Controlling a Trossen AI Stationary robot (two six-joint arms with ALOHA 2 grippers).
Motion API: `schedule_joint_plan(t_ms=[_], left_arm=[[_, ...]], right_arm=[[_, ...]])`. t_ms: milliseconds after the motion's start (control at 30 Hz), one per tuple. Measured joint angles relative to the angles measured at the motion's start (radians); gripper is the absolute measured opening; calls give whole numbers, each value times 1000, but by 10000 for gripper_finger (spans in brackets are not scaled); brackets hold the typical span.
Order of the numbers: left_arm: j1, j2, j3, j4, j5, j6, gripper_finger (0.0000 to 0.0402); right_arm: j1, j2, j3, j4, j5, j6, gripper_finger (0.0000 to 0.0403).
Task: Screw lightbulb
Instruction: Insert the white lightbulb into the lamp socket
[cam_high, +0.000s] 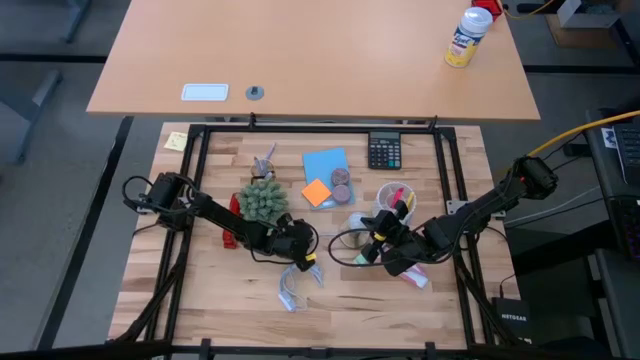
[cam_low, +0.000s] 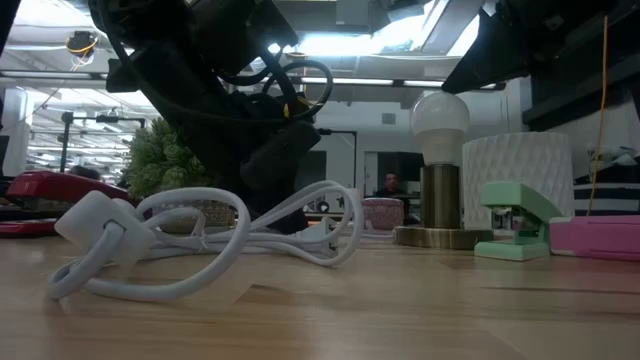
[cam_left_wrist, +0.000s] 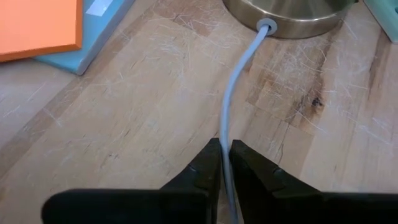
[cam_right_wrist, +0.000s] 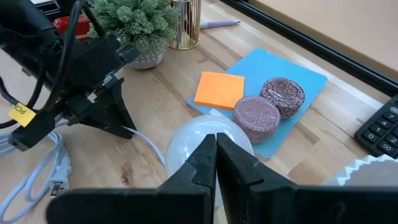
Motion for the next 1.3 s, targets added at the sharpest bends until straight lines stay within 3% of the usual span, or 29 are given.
schedule_joint_plan(t_ms=[367, 700, 833, 1300], left_arm=[[1, 0, 0, 0, 6, 8, 23], [-1, 1, 0, 35, 19, 42, 137], [-2, -1, -3, 80, 10, 59, 158], [-2, -172, -3, 110, -36, 107, 132]], right_arm=[[0, 0, 0, 1, 0, 0, 17], [0, 0, 0, 1, 0, -1, 17], [0, 0, 0, 1, 0, -1, 17], [0, 0, 0, 7, 3, -1, 17]])
